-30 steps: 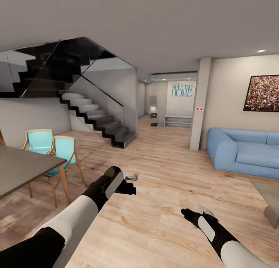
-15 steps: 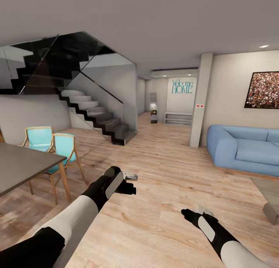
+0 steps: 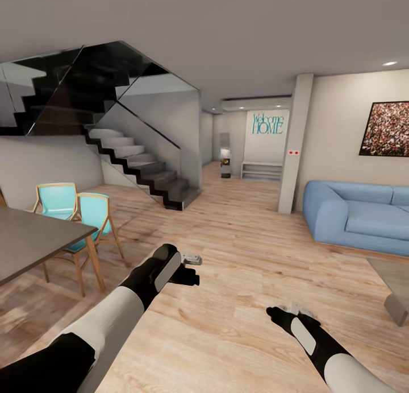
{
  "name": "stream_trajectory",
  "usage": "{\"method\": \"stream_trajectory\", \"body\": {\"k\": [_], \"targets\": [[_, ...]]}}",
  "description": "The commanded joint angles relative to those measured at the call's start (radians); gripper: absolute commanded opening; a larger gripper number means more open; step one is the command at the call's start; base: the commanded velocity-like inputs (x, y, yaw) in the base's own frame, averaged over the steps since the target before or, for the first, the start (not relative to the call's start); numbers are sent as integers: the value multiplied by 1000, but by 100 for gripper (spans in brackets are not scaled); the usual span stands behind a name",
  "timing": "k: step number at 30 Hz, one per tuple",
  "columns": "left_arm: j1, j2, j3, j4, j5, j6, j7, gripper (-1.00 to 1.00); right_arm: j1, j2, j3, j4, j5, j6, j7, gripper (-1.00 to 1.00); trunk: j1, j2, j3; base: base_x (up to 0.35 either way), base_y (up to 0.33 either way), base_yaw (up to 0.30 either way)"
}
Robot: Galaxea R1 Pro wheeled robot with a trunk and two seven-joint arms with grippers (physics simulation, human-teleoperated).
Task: Place each of the two pumpkins and all three candles from the living room inside a cabinet in the living room (use any cabinet), then make sure every cabinet is closed, and position the cauldron so it is next to a table in the living room.
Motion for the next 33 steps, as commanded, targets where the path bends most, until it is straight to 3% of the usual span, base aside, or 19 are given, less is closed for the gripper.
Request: {"method": "stream_trajectory", "body": {"k": [1,8,18,33], "targets": [[-1,0,-5,-1,11,2,10,100,0,-1,4,-2,-8,6,-8,100,0,-1,-2,0,0,0],[-2,1,-10,-1,11,1,11,100,0,1,4,-7,-7,-1,-10,100,0,-1,-2,33,0,0],[-1,2,-10,-1,10,1,17,100,-1,5,4,-14,-8,1,-8,100,0,-1,-2,213,0,-15],[-2,3,-10,-1,10,1,17,100,-1,-1,3,-11,-9,4,-4,100,0,-1,5,233,0,-240]]}}
